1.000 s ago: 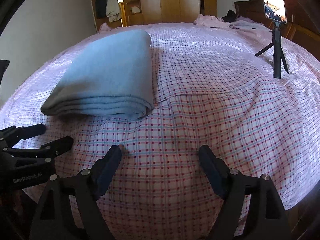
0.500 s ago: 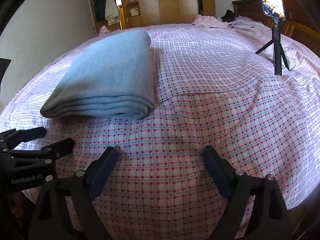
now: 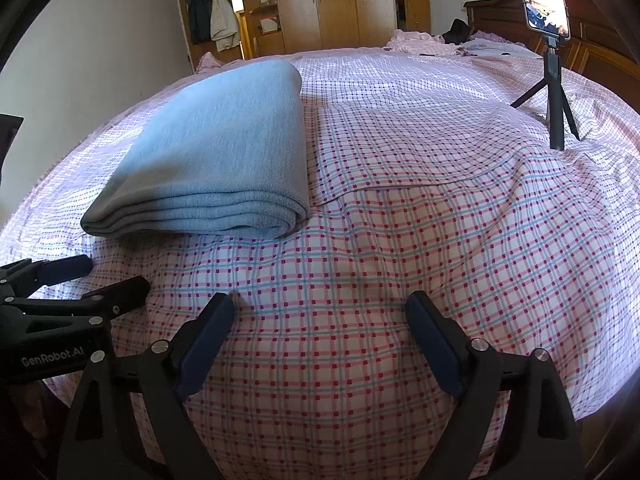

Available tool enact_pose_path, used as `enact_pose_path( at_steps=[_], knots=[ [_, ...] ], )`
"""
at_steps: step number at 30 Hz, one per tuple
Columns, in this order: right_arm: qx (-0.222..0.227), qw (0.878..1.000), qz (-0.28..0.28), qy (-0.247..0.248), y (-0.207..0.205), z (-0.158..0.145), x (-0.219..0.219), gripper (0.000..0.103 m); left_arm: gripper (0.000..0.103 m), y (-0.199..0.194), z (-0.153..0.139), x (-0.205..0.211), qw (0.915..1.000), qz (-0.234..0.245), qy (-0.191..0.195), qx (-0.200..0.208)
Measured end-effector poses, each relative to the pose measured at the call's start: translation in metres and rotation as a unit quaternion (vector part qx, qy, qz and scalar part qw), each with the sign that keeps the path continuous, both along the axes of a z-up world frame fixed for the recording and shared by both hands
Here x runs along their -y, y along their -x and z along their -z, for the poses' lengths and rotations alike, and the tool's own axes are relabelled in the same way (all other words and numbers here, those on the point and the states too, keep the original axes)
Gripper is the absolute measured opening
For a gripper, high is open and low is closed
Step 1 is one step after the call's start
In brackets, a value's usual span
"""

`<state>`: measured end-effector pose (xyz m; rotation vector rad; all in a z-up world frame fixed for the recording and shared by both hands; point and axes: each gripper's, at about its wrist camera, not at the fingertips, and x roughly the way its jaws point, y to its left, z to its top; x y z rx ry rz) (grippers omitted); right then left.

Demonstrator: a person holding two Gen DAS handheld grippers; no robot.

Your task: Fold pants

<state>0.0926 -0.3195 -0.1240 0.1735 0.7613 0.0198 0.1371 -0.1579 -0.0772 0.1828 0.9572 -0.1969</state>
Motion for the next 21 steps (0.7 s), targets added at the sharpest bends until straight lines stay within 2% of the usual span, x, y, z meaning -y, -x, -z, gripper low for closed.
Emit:
enact_pose_path(
  at_steps=[21],
  knots=[
    [0.001, 1.0, 0.002, -0.002, 0.0021, 0.0005, -0.0025, 0.084, 0.087, -0.0017, -0.0007, -0.0025, 1.0, -0.001, 0.0, -0.004]
  ],
)
